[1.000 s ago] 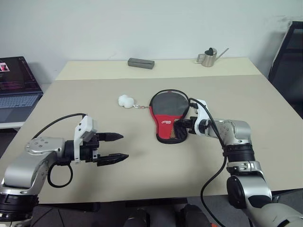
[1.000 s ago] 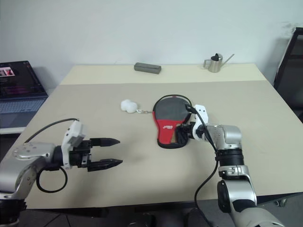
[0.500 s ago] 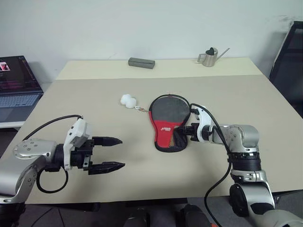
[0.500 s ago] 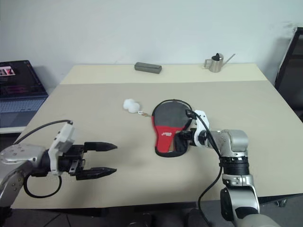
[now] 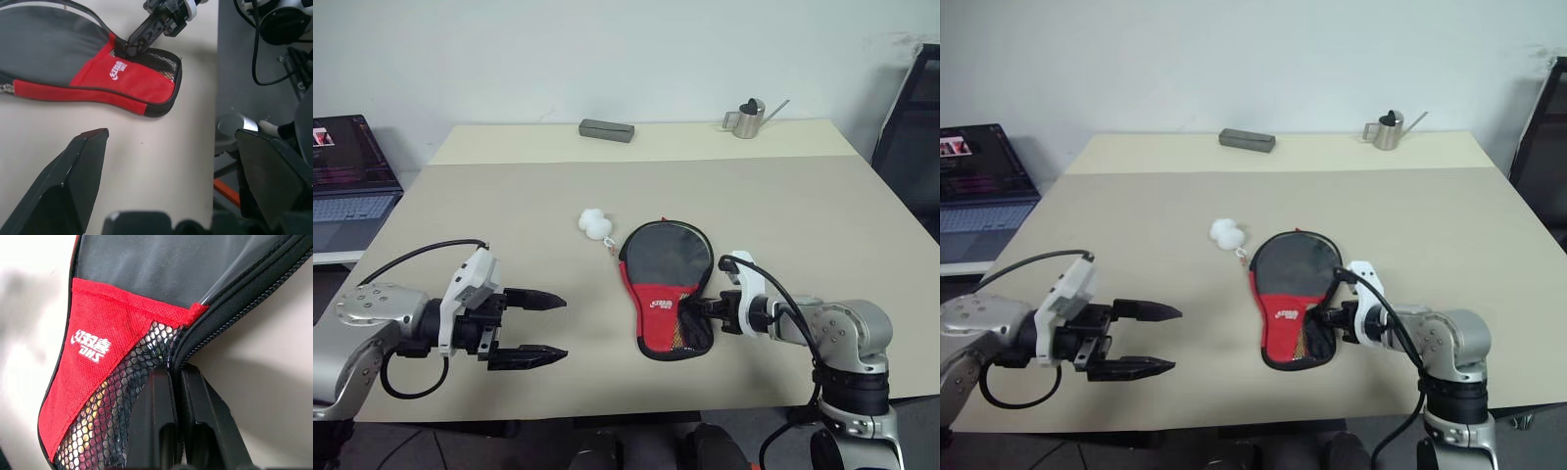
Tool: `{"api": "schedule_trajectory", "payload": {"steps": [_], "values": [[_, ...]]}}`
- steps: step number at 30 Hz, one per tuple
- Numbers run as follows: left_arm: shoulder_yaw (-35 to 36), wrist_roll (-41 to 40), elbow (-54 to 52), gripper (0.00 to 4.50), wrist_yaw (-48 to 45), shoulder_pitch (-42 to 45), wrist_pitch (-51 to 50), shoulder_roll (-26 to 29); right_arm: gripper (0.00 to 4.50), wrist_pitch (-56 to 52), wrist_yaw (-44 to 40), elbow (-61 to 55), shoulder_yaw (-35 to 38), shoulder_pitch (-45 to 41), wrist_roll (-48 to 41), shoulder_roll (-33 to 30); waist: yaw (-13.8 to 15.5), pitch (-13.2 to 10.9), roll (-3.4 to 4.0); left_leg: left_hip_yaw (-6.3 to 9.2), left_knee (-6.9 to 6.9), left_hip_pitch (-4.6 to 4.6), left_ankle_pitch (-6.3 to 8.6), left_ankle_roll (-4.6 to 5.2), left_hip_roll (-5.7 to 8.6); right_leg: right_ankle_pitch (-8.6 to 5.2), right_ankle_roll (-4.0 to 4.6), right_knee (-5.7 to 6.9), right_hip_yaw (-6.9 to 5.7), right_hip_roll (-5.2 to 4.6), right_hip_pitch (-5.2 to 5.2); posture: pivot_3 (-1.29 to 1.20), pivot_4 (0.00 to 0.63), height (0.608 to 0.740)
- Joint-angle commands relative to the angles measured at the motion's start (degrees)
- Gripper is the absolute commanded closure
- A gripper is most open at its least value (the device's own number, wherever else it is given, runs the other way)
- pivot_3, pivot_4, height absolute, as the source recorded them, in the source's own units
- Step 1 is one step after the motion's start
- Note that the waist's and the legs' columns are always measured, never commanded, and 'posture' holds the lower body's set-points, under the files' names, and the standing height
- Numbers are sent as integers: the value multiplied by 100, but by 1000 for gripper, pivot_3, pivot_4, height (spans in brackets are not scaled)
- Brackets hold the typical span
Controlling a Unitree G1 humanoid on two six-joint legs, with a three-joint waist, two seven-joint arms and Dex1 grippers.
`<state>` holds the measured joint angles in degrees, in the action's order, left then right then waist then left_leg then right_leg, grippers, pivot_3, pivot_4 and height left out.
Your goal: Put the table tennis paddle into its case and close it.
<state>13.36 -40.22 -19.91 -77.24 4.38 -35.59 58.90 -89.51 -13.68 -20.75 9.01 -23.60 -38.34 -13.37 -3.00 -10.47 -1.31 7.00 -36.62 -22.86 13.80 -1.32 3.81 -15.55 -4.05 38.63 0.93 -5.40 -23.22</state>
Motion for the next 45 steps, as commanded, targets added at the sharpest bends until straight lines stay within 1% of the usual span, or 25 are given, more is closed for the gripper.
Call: {"api": "schedule_trajectory", "payload": {"steps": [1,10,17,24,29,36,39,42,45], "values": [[-10,-115,-217,0,-129,14,-5,119,4476,-299,352,-292,-108,371,-683,95,0,0,0,-1,0,0,0,0,-5,0,1,0,0,4,0,0,150,740],[-43,-231,-289,0,-266,30,-140,196,4476,-299,1795,-788,44,1235,-2384,214,-5,3,-2,-9,35,17,2,-3,-35,-13,24,-4,0,27,0,0,150,740],[-154,-250,-245,0,-314,166,-190,243,4476,-299,2722,-727,110,1381,-3471,88,-7,4,-2,-11,56,27,2,-3,-40,-23,40,-4,-2,31,0,0,150,740],[-183,-229,-200,0,-335,180,-157,249,4476,-278,3296,-592,148,1419,-4126,-159,-4,4,-3,-13,56,26,2,-3,-40,-23,40,-4,-1,32,0,0,150,740],[-215,-218,-192,0,-292,217,-150,208,4476,58,3721,-451,-89,1420,-4718,-467,0,4,-3,-14,55,25,2,-3,-39,-23,40,-6,-1,32,1,0,150,740],[-267,-193,-161,0,-264,257,-107,176,4476,991,4472,-353,-731,1463,-5694,-1099,1,4,-4,-16,55,25,2,-3,-40,-24,39,-7,-1,32,2,0,150,740],[-293,-183,-155,0,-247,280,-91,152,3783,1457,4779,-434,-984,1507,-6112,-1440,2,5,-4,-17,55,24,2,-3,-40,-24,39,-8,0,32,3,0,150,740],[-308,-172,-141,0,-205,295,-68,106,2849,1948,5005,-578,-1196,1566,-6536,-1840,7,5,-5,-17,53,25,1,-3,-41,-24,39,-8,-1,32,4,0,150,740],[-341,-138,-126,0,-172,290,-39,45,1890,2504,5101,-740,-1127,1661,-6939,-2274,20,5,-6,-16,52,24,1,-3,-41,-24,39,-9,-2,32,7,0,150,740]]}}
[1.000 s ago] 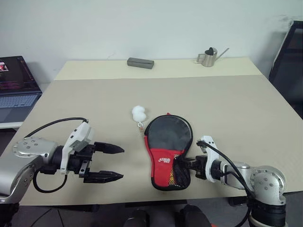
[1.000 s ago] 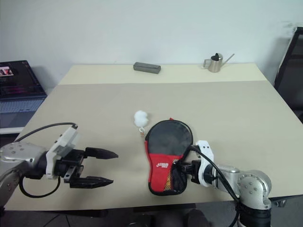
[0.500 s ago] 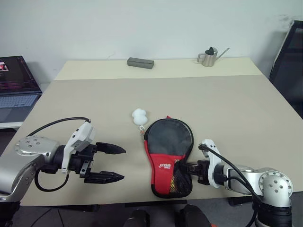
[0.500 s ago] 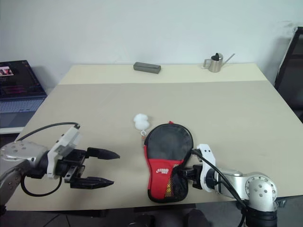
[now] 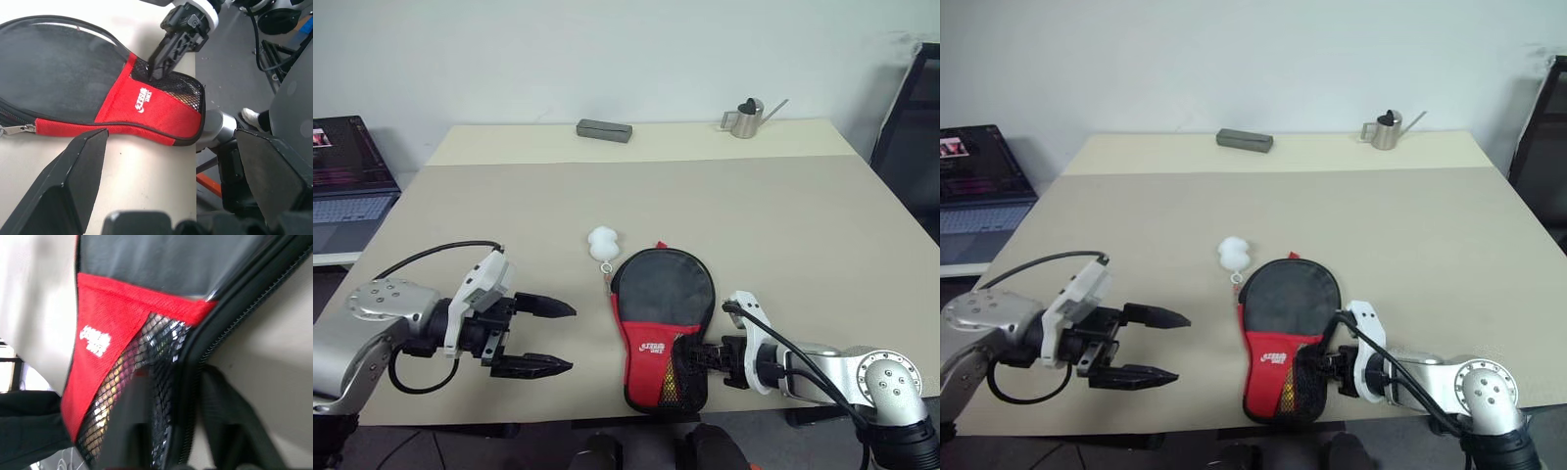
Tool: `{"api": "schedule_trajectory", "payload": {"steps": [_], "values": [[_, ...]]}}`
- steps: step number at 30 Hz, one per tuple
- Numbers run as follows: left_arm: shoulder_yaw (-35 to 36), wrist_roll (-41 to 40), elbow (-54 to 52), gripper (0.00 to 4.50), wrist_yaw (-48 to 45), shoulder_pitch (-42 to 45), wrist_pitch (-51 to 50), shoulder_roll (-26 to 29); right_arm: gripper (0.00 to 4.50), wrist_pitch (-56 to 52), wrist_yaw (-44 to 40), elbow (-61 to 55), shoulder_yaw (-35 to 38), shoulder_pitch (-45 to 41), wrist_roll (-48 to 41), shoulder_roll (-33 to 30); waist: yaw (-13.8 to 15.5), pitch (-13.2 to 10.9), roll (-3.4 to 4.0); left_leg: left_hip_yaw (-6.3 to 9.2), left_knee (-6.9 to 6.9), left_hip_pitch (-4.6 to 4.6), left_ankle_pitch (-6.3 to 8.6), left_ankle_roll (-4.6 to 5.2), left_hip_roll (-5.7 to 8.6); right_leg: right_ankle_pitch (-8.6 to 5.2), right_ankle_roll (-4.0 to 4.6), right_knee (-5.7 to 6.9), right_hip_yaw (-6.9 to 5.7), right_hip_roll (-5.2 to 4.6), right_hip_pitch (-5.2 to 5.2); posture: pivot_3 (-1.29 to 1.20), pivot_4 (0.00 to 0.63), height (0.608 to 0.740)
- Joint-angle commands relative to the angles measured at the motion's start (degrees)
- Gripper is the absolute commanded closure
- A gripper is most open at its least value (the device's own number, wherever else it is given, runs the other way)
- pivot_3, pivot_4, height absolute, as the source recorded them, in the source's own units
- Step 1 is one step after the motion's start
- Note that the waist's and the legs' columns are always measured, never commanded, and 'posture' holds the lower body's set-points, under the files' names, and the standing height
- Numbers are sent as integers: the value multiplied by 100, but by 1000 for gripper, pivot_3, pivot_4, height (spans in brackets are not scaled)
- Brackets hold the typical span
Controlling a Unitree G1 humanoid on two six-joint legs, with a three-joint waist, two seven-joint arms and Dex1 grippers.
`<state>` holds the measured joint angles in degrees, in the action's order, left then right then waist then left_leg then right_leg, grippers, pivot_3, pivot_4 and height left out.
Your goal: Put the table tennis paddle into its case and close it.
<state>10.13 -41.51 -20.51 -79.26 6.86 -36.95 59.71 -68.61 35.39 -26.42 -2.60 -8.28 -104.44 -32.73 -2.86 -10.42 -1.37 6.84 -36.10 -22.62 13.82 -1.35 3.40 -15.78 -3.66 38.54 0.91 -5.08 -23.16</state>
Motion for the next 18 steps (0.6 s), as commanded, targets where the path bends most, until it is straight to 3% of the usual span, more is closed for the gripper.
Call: {"api": "schedule_trajectory", "payload": {"steps": [1,5,10,13,18], "values": [[-35,8,-66,0,39,38,111,-57,1581,551,146,-217,86,171,-384,-463,19,0,0,-1,0,-1,0,0,0,0,0,-2,1,0,0,0,150,740],[-107,51,-43,0,77,73,154,-139,265,926,-409,-484,330,343,-361,-871,58,1,-3,-1,-4,-2,0,0,1,0,-1,-2,0,-1,2,0,150,740],[-129,78,29,0,173,132,227,-219,265,1117,-2319,-1102,1004,501,649,-1319,90,1,-3,-6,-6,-2,-1,0,-6,0,-1,-2,0,6,2,0,150,740],[26,138,193,0,413,198,278,-316,125,1439,-4054,-1332,1182,557,2073,-1778,98,0,-2,-8,-6,-2,-1,1,-8,-1,-3,-2,-2,9,2,0,150,740],[254,270,345,0,1028,164,355,-525,125,2416,-5961,-1445,818,384,4120,-2210,97,1,-4,-26,-8,-1,0,0,-12,-1,-4,-5,-6,11,3,0,150,740]]}}
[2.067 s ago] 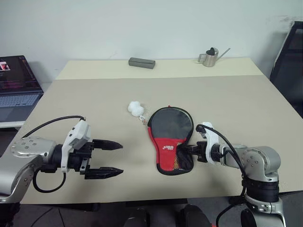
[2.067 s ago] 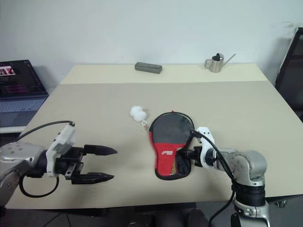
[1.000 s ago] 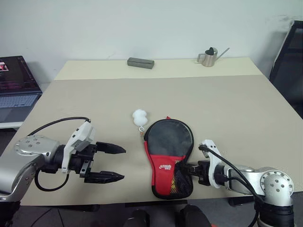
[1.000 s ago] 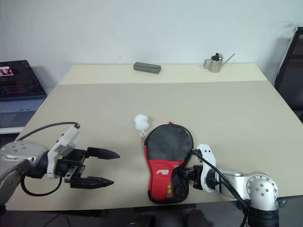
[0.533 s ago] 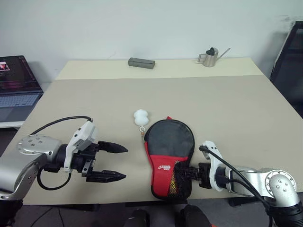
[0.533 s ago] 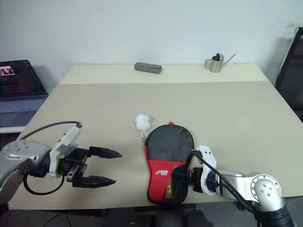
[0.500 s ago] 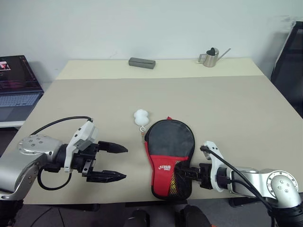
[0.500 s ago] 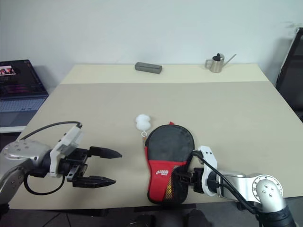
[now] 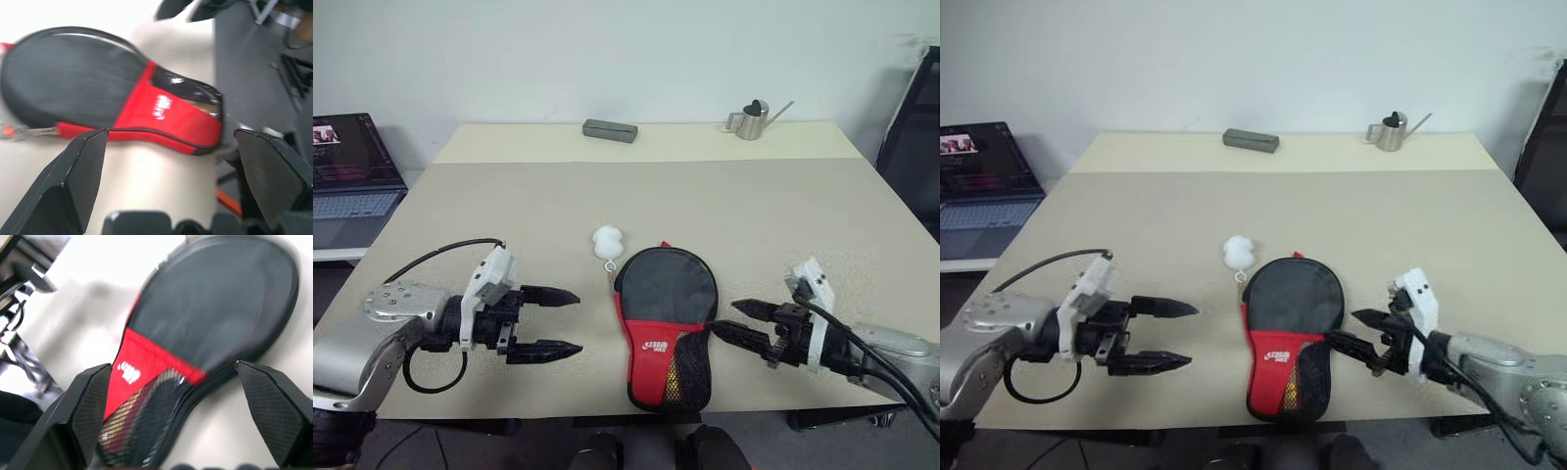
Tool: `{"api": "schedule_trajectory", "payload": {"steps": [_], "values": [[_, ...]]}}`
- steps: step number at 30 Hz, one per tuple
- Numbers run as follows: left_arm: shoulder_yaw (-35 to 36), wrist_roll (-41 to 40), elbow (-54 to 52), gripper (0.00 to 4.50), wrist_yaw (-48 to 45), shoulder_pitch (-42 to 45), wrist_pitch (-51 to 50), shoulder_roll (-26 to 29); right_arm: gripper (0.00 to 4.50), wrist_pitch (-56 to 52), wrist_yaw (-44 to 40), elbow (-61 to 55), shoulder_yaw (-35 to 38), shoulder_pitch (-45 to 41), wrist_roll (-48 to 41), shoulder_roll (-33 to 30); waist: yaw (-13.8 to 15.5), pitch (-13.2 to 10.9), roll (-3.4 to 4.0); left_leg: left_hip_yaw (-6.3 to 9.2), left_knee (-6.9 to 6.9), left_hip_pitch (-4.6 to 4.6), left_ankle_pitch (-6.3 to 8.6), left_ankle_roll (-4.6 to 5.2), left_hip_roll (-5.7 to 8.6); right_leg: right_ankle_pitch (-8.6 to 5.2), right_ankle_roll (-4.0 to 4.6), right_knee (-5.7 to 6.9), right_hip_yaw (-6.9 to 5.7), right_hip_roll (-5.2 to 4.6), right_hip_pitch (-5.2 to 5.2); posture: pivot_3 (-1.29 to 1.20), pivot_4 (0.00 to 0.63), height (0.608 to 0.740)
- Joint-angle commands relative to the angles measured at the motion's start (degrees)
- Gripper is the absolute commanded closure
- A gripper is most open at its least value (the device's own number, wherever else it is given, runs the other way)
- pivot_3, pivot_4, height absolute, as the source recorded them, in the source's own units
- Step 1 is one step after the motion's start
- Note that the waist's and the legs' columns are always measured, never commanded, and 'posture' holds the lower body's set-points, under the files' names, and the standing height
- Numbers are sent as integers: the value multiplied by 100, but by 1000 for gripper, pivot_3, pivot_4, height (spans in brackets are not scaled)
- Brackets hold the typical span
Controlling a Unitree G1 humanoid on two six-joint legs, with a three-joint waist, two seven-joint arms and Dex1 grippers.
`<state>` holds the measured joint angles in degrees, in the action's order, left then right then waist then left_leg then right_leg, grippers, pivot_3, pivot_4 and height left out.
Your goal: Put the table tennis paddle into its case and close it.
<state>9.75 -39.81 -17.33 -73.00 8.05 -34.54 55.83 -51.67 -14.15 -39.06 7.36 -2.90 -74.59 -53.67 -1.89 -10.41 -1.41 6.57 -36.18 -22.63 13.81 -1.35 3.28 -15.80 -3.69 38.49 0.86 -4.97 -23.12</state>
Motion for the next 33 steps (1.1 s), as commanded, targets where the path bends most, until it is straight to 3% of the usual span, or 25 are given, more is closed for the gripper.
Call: {"api": "schedule_trajectory", "payload": {"steps": [1,7,15,24,33], "values": [[285,154,52,0,504,31,124,-180,125,924,-1312,-115,-316,-246,1476,-117,1,0,0,-4,0,2,0,0,0,0,0,0,3,-1,0,0,150,740],[275,590,294,0,1118,77,292,-400,125,1731,-2416,722,-1352,-1286,2975,485,0,-2,-4,-10,-4,3,-1,-1,-1,2,3,0,7,-1,-1,0,150,740],[359,1042,487,0,1799,-59,466,-589,125,2891,-2854,2327,-2282,-2164,4653,1899,8,6,-16,6,-3,4,-1,-5,1,10,13,6,10,-4,-8,0,150,740],[413,1004,512,0,2188,47,324,-729,125,2982,-3898,2854,-2627,-2275,4941,2390,10,5,-15,27,-4,3,-1,-10,3,11,15,9,4,-4,-8,0,150,740],[370,914,450,0,2197,167,169,-801,125,3375,-3811,3759,-2745,-2548,5743,3010,1,5,-15,30,-4,6,-11,-28,4,13,18,18,3,-3,-9,0,150,740]]}}
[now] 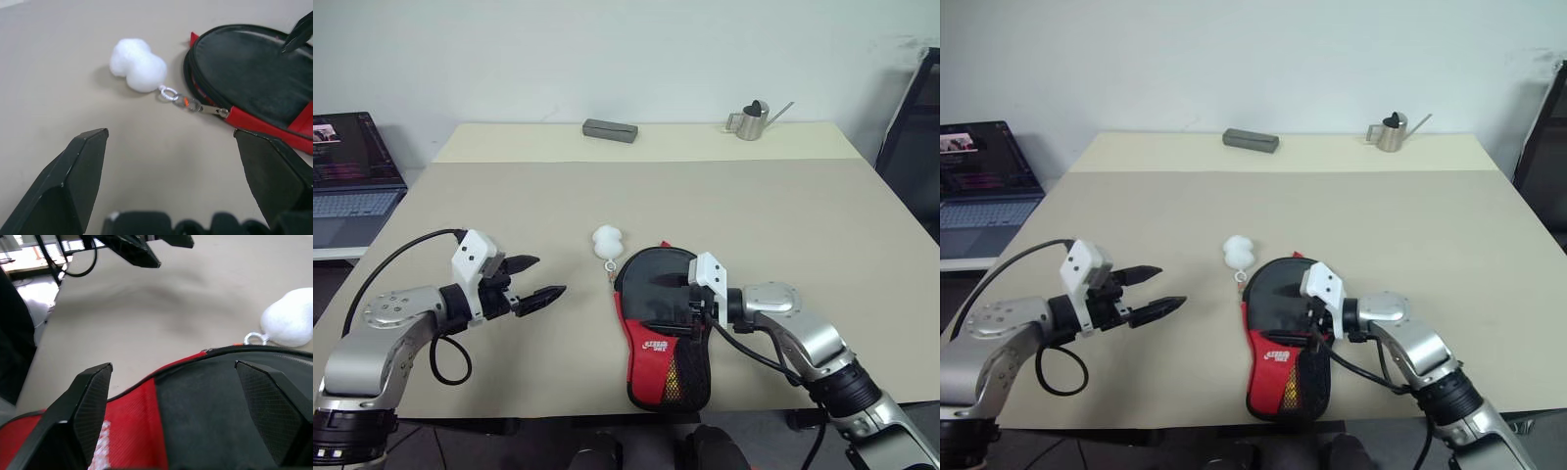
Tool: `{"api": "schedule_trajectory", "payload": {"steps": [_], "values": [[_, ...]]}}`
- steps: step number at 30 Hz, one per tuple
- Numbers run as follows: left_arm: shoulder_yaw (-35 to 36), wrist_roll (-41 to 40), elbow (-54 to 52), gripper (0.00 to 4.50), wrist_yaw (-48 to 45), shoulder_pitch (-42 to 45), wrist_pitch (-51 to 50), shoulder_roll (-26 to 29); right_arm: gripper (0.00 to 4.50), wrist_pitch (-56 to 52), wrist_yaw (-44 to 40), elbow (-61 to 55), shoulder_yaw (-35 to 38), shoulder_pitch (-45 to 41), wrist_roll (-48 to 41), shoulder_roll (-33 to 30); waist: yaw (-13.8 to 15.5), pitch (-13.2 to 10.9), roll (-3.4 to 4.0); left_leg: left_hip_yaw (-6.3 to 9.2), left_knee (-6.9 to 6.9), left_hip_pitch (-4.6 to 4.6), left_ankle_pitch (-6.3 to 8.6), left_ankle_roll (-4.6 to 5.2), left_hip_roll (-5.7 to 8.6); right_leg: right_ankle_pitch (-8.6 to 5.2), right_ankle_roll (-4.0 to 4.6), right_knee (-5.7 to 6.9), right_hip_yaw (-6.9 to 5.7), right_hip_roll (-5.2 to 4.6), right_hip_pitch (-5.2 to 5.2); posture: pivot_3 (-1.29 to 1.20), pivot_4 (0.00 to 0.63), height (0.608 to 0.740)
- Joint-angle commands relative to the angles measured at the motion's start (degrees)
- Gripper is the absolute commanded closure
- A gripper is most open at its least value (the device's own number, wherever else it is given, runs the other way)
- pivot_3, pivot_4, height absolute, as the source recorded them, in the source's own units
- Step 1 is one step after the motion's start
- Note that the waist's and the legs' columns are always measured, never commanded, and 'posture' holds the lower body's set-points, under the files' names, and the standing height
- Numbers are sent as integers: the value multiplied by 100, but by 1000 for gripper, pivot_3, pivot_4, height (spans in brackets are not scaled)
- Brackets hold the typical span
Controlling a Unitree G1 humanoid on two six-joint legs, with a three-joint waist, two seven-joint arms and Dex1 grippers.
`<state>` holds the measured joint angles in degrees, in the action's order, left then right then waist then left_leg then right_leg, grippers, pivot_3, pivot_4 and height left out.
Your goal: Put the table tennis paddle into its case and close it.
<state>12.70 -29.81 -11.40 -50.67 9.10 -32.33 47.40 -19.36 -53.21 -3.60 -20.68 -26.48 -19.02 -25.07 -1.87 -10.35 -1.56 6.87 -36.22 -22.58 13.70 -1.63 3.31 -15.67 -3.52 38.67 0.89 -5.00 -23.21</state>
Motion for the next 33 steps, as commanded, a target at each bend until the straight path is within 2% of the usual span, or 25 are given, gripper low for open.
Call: {"api": "schedule_trajectory", "payload": {"steps": [1,11,17,26,33], "values": [[82,-102,-146,0,-38,68,-92,47,125,185,117,338,68,-228,263,204,-4,0,0,0,0,2,0,0,0,0,0,1,0,0,0,0,150,740],[-292,311,6,0,263,256,-138,-74,125,1047,400,1719,-182,-424,1474,374,-4,1,0,0,0,12,-4,-7,2,1,2,14,1,1,3,0,150,740],[-790,563,502,0,661,1153,-463,-511,125,929,96,1969,-255,-587,1545,456,0,8,-12,10,0,24,-19,-31,1,12,12,25,-8,8,14,0,150,740],[-1446,1262,2129,0,1037,2659,-444,-1167,125,695,13,2101,-316,-633,1681,536,-3,13,-17,11,0,35,-21,-34,8,15,11,27,-8,10,21,0,150,740],[-1804,1887,4329,0,1057,4006,405,-1989,125,574,65,2048,-299,-649,1693,693,-38,18,-26,13,1,70,-22,-36,13,15,9,21,-13,13,59,0,150,740]]}}
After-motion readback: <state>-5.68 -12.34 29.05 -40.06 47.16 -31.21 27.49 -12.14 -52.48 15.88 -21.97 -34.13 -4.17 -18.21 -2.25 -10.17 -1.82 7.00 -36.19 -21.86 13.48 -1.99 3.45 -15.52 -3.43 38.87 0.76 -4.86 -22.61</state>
